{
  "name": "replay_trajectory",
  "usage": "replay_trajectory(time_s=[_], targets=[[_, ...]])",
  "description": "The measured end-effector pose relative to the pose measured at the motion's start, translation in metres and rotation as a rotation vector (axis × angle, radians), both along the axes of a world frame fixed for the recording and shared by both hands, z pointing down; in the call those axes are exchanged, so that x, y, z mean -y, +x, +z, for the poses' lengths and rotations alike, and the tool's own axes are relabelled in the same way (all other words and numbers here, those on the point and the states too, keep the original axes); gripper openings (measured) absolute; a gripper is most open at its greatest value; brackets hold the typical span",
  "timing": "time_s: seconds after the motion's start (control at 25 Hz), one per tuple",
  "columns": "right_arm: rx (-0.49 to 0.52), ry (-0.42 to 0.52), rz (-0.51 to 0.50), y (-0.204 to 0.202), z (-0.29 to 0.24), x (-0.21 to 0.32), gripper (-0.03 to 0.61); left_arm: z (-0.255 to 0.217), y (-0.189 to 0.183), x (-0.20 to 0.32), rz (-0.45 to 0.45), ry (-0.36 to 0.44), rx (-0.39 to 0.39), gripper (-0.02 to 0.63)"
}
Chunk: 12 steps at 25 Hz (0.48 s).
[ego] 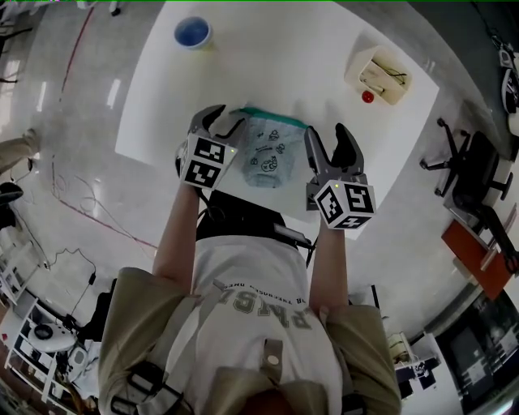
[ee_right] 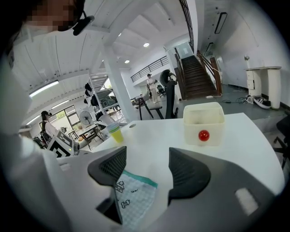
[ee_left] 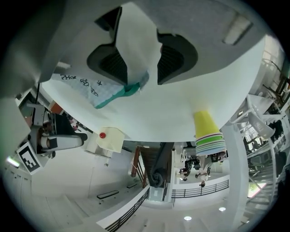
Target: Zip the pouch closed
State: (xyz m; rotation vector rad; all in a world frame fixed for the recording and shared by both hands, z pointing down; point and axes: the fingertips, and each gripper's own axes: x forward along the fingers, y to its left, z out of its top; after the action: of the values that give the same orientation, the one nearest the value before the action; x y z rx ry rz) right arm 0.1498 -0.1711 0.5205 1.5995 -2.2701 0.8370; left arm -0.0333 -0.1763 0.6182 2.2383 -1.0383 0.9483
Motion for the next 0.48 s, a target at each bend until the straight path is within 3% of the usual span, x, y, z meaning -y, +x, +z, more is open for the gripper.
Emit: replay_trajectory(time_s=[0.36,0.48], targets=[[-0.019,0.016,-0.033,0.002,0.0,0.011,0.267,0.01,0.008,0.003,0.029,0.02,0.023,0.168],[-0.039,0.026,-0.055,0.002,-0.001,0.013,0.267,0.011,0.01,0.003,0.041,0.027,0.032,0.117]])
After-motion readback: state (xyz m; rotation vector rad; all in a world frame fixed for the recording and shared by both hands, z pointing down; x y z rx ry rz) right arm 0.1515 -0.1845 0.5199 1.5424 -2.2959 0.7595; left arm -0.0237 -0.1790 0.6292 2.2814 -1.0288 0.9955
